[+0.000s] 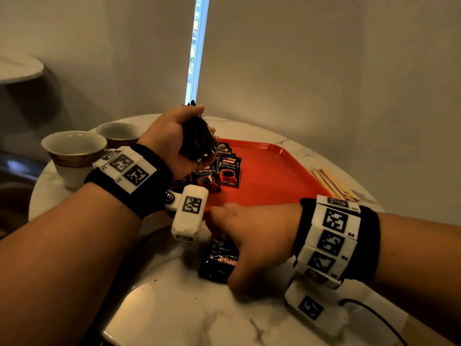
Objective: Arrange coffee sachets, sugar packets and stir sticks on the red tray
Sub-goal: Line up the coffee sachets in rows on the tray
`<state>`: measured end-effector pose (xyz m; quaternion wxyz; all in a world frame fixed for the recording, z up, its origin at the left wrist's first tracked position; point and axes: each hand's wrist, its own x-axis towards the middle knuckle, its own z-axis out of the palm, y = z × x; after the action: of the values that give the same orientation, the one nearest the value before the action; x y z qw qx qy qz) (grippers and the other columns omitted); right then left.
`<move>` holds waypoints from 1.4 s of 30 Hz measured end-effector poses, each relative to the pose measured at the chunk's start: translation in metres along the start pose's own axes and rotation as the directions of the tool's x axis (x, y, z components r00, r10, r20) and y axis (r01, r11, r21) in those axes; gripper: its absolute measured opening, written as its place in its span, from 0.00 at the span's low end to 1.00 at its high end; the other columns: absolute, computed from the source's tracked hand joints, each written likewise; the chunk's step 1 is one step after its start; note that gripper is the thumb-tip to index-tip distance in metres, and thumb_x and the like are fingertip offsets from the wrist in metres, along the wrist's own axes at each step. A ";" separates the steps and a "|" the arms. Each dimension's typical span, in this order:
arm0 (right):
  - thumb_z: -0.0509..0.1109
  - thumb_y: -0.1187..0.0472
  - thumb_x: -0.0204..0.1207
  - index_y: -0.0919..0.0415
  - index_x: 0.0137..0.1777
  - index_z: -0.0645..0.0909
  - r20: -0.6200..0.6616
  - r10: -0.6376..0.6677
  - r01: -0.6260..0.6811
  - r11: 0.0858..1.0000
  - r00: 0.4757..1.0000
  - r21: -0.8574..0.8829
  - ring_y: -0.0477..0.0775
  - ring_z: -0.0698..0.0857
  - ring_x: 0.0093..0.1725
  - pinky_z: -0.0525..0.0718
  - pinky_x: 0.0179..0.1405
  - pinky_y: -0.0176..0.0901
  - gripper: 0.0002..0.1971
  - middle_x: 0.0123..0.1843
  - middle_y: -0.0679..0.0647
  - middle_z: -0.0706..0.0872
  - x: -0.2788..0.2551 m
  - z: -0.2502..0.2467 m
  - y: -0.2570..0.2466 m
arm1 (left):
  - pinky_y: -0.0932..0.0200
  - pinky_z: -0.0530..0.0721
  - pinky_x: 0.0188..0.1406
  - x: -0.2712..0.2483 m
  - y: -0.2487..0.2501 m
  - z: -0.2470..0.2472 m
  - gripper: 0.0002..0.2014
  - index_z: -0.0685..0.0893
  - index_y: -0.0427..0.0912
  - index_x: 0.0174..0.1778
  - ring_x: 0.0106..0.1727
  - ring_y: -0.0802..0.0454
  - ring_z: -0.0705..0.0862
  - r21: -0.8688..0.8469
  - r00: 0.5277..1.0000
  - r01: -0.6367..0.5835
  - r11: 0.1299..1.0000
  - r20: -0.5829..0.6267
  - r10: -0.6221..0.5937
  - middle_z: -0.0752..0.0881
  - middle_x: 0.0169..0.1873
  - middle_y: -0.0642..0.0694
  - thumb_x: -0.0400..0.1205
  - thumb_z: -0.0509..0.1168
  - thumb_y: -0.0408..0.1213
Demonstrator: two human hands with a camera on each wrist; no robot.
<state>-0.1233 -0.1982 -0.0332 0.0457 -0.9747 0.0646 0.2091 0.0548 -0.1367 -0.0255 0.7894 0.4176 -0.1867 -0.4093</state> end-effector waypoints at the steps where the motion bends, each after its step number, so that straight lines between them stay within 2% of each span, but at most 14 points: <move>1: 0.87 0.46 0.58 0.48 0.65 0.66 0.003 -0.004 0.004 1.000 1.000 0.003 0.51 0.82 0.53 0.90 0.51 0.55 0.41 0.60 0.48 0.73 0.001 0.000 0.001 | 0.53 0.84 0.41 0.000 0.000 0.000 0.10 0.79 0.44 0.47 0.39 0.47 0.86 0.005 1.000 0.005 1.000 0.005 -0.005 0.84 0.42 0.44 0.81 0.67 0.47; 6: 0.87 0.48 0.58 0.46 0.70 0.67 -0.001 -0.063 0.063 0.996 0.998 -0.057 0.51 0.81 0.54 0.89 0.49 0.51 0.42 0.61 0.49 0.74 0.001 -0.004 0.008 | 0.53 0.85 0.36 -0.003 -0.001 0.001 0.12 0.78 0.43 0.53 0.40 0.46 0.85 0.011 1.000 0.020 1.000 0.008 -0.020 0.83 0.43 0.42 0.81 0.67 0.46; 9: 0.85 0.47 0.62 0.42 0.63 0.70 -0.029 -0.153 0.146 0.976 0.988 -0.160 0.49 0.79 0.49 0.83 0.38 0.42 0.33 0.58 0.47 0.69 -0.003 -0.012 0.013 | 0.54 0.84 0.37 -0.005 -0.002 0.003 0.10 0.78 0.44 0.51 0.39 0.47 0.85 0.024 0.999 0.031 0.999 0.027 -0.032 0.84 0.41 0.42 0.81 0.67 0.46; 12: 0.80 0.42 0.57 0.29 0.52 0.66 -0.232 -0.185 0.202 0.978 0.955 0.053 0.41 0.78 0.49 0.80 0.40 0.33 0.29 0.56 0.43 0.68 -0.011 -0.037 0.029 | 0.52 0.82 0.42 -0.006 -0.004 0.004 0.12 0.78 0.46 0.55 0.39 0.46 0.85 0.050 0.995 0.043 0.998 0.086 -0.047 0.84 0.40 0.42 0.80 0.65 0.47; 15: 0.83 0.37 0.52 0.36 0.55 0.69 -0.618 -0.094 0.301 0.923 0.781 0.241 0.31 0.75 0.47 0.77 0.43 0.25 0.34 0.56 0.43 0.68 -0.017 -0.059 0.048 | 0.43 0.82 0.55 -0.010 -0.010 0.008 0.18 0.80 0.44 0.61 0.49 0.39 0.86 0.070 0.983 0.084 0.994 0.159 -0.094 0.84 0.50 0.37 0.78 0.68 0.48; 17: 0.88 0.37 0.48 0.42 0.61 0.68 -0.722 -0.040 0.305 0.922 0.690 0.240 0.30 0.73 0.52 0.77 0.49 0.23 0.44 0.60 0.47 0.67 -0.011 -0.063 0.054 | 0.40 0.83 0.62 -0.016 -0.016 0.016 0.22 0.82 0.36 0.65 0.54 0.37 0.87 0.064 0.966 0.111 0.992 0.226 -0.123 0.85 0.56 0.33 0.79 0.67 0.46; 20: 0.88 0.35 0.47 0.38 0.73 0.56 -0.669 -0.048 0.265 0.937 0.742 0.227 0.42 0.70 0.67 0.80 0.67 0.35 0.57 0.67 0.43 0.59 0.006 -0.055 0.049 | 0.54 0.90 0.44 -0.021 -0.027 0.027 0.15 0.87 0.36 0.52 0.41 0.45 0.90 -0.010 0.923 0.103 0.995 0.373 -0.092 0.89 0.41 0.39 0.82 0.62 0.43; 22: 0.89 0.40 0.53 0.35 0.77 0.50 -0.656 -0.036 0.247 0.941 0.754 0.233 0.49 0.68 0.74 0.80 0.72 0.46 0.59 0.69 0.40 0.57 0.016 -0.048 0.045 | 0.56 0.90 0.37 -0.023 -0.030 0.029 0.13 0.86 0.37 0.51 0.37 0.47 0.90 -0.031 0.916 0.073 0.997 0.396 -0.055 0.89 0.37 0.41 0.82 0.61 0.43; 25: 0.90 0.54 0.60 0.41 0.81 0.45 -0.687 -0.038 0.356 0.875 0.725 0.328 0.49 0.76 0.70 0.85 0.66 0.42 0.61 0.74 0.49 0.63 0.022 -0.047 0.043 | 0.55 0.88 0.32 -0.024 -0.026 0.025 0.11 0.85 0.38 0.52 0.36 0.47 0.90 -0.018 0.926 0.053 0.998 0.375 -0.043 0.88 0.37 0.41 0.83 0.62 0.41; 28: 0.87 0.68 0.63 0.46 0.80 0.49 -0.705 -0.104 0.492 0.786 0.702 0.374 0.58 0.89 0.55 0.92 0.50 0.53 0.57 0.65 0.56 0.73 0.024 -0.049 0.042 | 0.54 0.85 0.31 -0.026 -0.023 0.023 0.12 0.83 0.39 0.55 0.34 0.47 0.88 0.031 0.932 0.059 0.998 0.357 -0.066 0.88 0.37 0.41 0.81 0.64 0.41; 33: 0.93 0.50 0.50 0.36 0.80 0.46 -0.723 -0.097 0.514 0.767 0.684 0.384 0.52 0.68 0.82 0.76 0.78 0.48 0.67 0.80 0.54 0.64 0.025 -0.051 0.051 | 0.54 0.88 0.33 -0.026 -0.022 0.028 0.14 0.83 0.34 0.58 0.38 0.45 0.91 -0.006 0.931 -0.011 1.000 0.364 0.012 0.89 0.38 0.38 0.83 0.59 0.37; 35: 0.93 0.56 0.52 0.41 0.81 0.49 -0.696 -0.091 0.531 0.718 0.712 0.450 0.50 0.79 0.73 0.83 0.71 0.48 0.65 0.73 0.52 0.72 0.025 -0.052 0.054 | 0.55 0.88 0.31 -0.025 -0.025 0.030 0.13 0.83 0.34 0.58 0.36 0.45 0.91 -0.027 0.928 0.003 1.000 0.374 0.007 0.89 0.38 0.38 0.84 0.58 0.36; 38: 0.91 0.62 0.58 0.46 0.82 0.58 -0.714 -0.086 0.540 0.719 0.694 0.438 0.48 0.87 0.60 0.88 0.61 0.47 0.56 0.62 0.48 0.81 0.027 -0.045 0.059 | 0.53 0.90 0.40 -0.022 -0.031 0.031 0.13 0.83 0.37 0.60 0.44 0.44 0.91 -0.071 0.936 0.009 0.997 0.351 0.016 0.89 0.45 0.38 0.83 0.64 0.39; 42: 0.91 0.52 0.54 0.40 0.82 0.58 -0.728 -0.092 0.571 0.689 0.680 0.446 0.48 0.82 0.68 0.87 0.65 0.50 0.59 0.70 0.47 0.76 0.026 -0.038 0.067 | 0.51 0.89 0.42 -0.018 -0.032 0.032 0.17 0.80 0.35 0.66 0.47 0.41 0.90 -0.012 0.925 0.053 0.999 0.377 -0.044 0.87 0.48 0.35 0.82 0.64 0.35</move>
<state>-0.0944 -0.2717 -0.0138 0.3912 -0.8983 -0.0476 -0.1940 0.0077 -0.1485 -0.0320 0.7330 0.3270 -0.3200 -0.5033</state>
